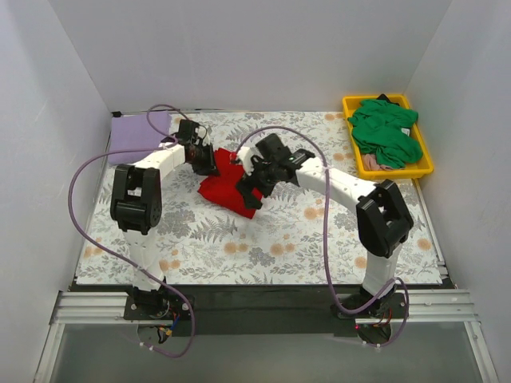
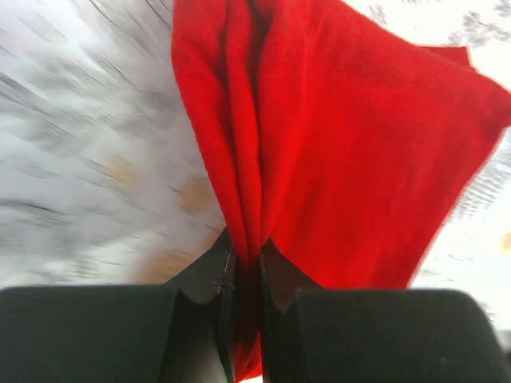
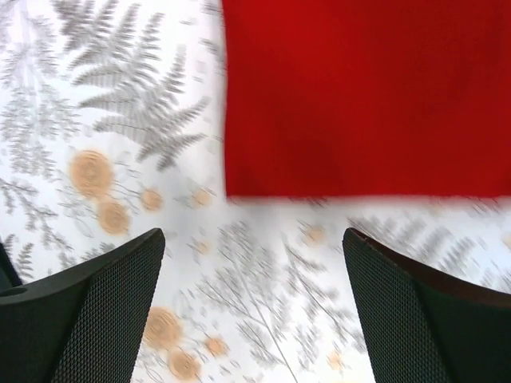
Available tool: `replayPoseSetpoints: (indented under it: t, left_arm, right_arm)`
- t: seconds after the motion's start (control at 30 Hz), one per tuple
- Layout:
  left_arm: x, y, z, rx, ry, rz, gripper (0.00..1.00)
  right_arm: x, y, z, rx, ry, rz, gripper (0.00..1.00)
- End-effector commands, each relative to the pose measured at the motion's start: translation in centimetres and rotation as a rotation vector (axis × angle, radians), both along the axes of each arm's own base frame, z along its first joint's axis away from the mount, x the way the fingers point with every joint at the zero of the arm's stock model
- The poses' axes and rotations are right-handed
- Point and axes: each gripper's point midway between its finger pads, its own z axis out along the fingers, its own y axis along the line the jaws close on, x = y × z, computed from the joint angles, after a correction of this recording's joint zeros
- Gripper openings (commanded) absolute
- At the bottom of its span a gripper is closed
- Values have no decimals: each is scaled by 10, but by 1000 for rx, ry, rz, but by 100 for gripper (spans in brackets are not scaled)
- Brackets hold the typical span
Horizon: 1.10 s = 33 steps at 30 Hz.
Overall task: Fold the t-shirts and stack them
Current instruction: Neatly place the folded tshirt to the corner
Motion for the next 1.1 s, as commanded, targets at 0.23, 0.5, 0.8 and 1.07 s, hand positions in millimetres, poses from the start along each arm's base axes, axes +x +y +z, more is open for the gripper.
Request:
replayPoseSetpoints:
  t: [0.23,0.5,0.8,1.07]
  left_arm:
    - [116,99,70,409,-330,-60,0]
    - [165,146,111,476,-484,-9,0]
    - [175,167,151,600,-610,-15,0]
    - [173,200,184,612,-643,48,0]
  right_arm:
    - [27,-64,27,-25,-91,-130,98]
    - [29,-67,26,-33,-89,-139,98]
    - [29,-67,22,-45,-79,-142,98]
    - [28,-70,24,-50,-84,-142,98]
